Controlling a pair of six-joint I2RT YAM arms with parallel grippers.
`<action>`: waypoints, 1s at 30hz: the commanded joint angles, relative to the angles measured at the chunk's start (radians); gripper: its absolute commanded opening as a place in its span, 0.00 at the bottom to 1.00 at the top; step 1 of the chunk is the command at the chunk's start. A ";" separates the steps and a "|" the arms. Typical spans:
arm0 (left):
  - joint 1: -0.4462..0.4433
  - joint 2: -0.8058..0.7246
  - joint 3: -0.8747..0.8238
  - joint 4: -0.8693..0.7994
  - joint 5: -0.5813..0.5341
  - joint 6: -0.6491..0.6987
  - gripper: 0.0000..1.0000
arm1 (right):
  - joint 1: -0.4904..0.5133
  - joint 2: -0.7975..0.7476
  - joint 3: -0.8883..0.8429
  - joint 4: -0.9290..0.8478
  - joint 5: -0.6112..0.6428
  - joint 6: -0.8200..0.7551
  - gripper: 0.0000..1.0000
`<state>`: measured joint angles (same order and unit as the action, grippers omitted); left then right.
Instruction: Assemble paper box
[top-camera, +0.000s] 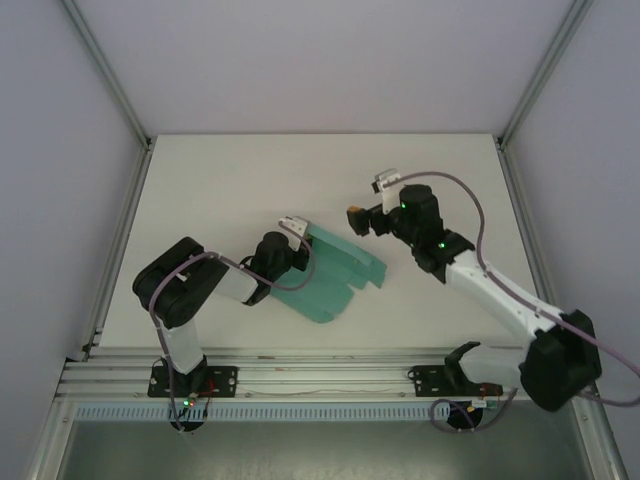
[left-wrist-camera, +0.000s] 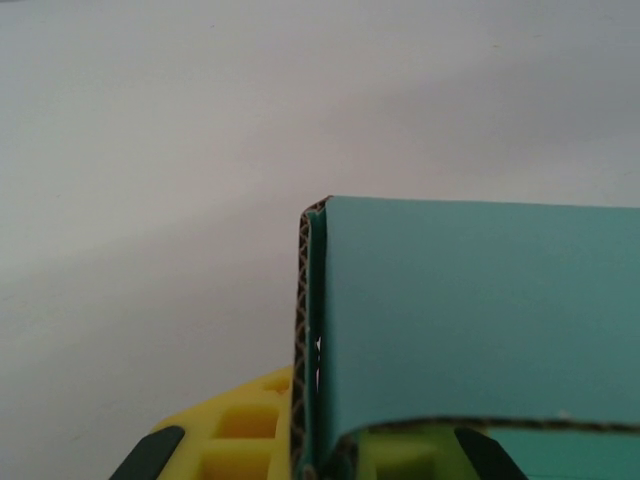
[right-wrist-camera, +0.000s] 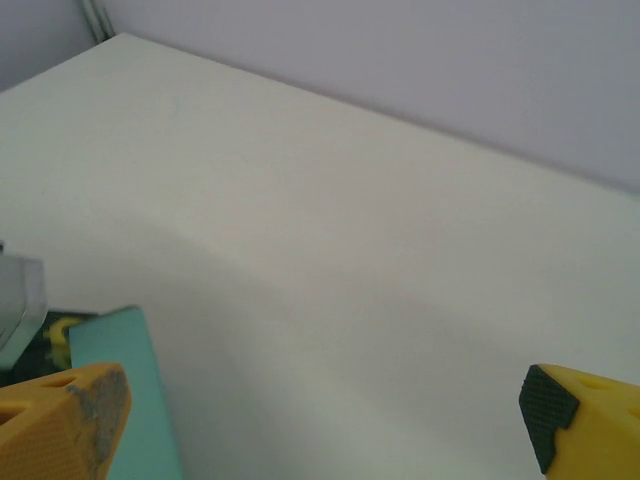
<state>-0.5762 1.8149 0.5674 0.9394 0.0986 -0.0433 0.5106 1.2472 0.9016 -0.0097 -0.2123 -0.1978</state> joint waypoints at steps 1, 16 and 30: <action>-0.011 0.039 -0.007 0.040 0.038 0.014 0.00 | 0.001 0.108 0.061 -0.061 -0.147 0.162 0.99; -0.013 0.083 -0.048 0.133 -0.002 -0.039 0.04 | 0.015 0.409 0.148 -0.064 -0.240 0.119 0.94; -0.013 0.040 -0.122 0.159 -0.054 -0.075 0.20 | 0.107 0.461 0.095 -0.147 -0.047 0.008 0.94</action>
<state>-0.5812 1.8671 0.4789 1.1259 0.0521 -0.0887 0.5911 1.6543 1.0359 -0.0486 -0.3290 -0.1429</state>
